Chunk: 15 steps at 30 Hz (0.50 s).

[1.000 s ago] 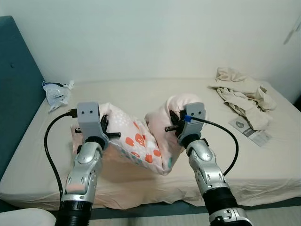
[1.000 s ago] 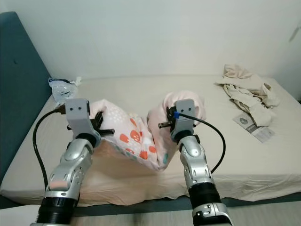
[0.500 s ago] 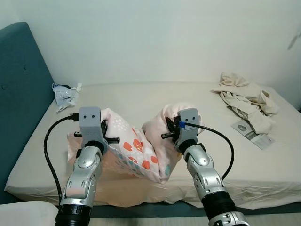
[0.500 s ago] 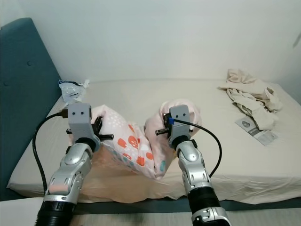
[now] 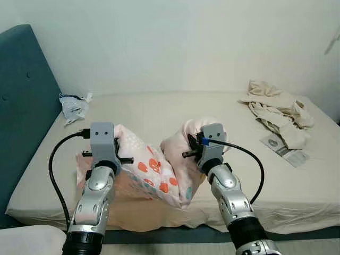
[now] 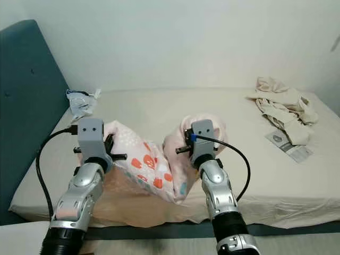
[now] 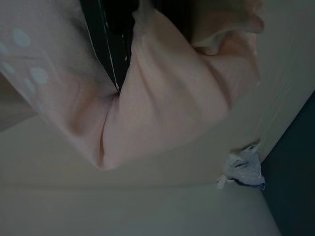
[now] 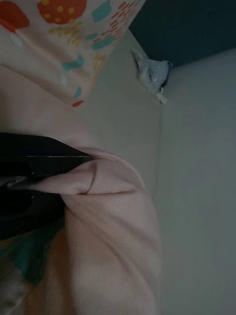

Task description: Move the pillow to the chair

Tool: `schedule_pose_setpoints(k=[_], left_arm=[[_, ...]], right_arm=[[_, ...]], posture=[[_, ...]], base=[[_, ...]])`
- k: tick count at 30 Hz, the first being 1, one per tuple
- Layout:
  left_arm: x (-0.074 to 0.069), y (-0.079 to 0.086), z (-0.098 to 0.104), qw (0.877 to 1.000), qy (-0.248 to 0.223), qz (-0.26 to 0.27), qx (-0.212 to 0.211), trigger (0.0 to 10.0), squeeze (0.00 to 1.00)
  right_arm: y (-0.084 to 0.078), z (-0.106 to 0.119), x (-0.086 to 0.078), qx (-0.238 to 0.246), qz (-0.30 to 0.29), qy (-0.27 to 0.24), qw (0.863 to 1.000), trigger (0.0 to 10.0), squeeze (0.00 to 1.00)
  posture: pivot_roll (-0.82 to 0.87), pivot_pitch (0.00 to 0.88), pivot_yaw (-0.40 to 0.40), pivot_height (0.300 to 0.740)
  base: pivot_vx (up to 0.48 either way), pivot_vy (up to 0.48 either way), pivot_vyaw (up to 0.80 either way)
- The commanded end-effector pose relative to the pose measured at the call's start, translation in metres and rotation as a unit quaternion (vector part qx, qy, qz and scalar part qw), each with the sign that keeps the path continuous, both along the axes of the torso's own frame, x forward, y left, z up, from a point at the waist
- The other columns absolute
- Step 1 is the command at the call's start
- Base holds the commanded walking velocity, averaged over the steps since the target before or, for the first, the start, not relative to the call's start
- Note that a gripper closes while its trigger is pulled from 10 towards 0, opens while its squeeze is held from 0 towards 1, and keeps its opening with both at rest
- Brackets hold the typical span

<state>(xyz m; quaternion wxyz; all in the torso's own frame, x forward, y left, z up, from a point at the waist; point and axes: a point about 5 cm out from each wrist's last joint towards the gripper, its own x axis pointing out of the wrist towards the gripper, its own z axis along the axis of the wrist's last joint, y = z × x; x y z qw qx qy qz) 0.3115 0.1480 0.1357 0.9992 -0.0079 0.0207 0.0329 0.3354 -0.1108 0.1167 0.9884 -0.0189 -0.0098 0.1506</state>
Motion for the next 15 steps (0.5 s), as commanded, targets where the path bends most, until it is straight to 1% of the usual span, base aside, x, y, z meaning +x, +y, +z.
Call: schedule_pose_setpoints(k=[1, 2, 3, 6, 15], left_arm=[[0.0009, -0.0061, 0.0033, 1.000, -0.004, -0.013, 0.018, 10.0, 0.00], [0.0009, -0.0063, 0.0022, 1.000, 0.000, -0.013, 0.022, 10.0, 0.00], [0.0004, -0.0059, 0.0008, 1.000, 0.004, -0.012, 0.012, 10.0, 0.00], [-0.0006, -0.0049, -0.0002, 1.000, 0.007, -0.008, 0.001, 10.0, 0.00], [-0.0021, -0.0040, 0.0002, 1.000, 0.010, -0.006, -0.005, 10.0, 0.00]], right_arm=[[0.0109, 0.0054, -0.0009, -0.006, 0.023, -0.014, 1.000, 10.0, 0.00], [0.0107, 0.0054, -0.0009, -0.007, 0.023, -0.014, 1.000, 10.0, 0.00], [0.0105, 0.0055, -0.0010, -0.007, 0.023, -0.014, 1.000, 10.0, 0.00], [0.0101, 0.0057, -0.0015, -0.007, 0.023, -0.014, 1.000, 10.0, 0.00], [0.0106, 0.0031, -0.0039, -0.006, 0.024, -0.007, 1.000, 10.0, 0.00]], posture=[[0.02, 0.069, -0.021, 0.740], [0.02, 0.069, -0.021, 0.740], [0.02, 0.072, -0.020, 0.740], [0.02, 0.076, -0.020, 0.740], [0.03, 0.083, -0.021, 0.740]], base=[[0.000, -0.480, 0.00], [0.000, 0.000, 0.00], [0.000, 0.000, 0.00], [0.000, 0.000, 0.00], [0.000, 0.000, 0.00]])
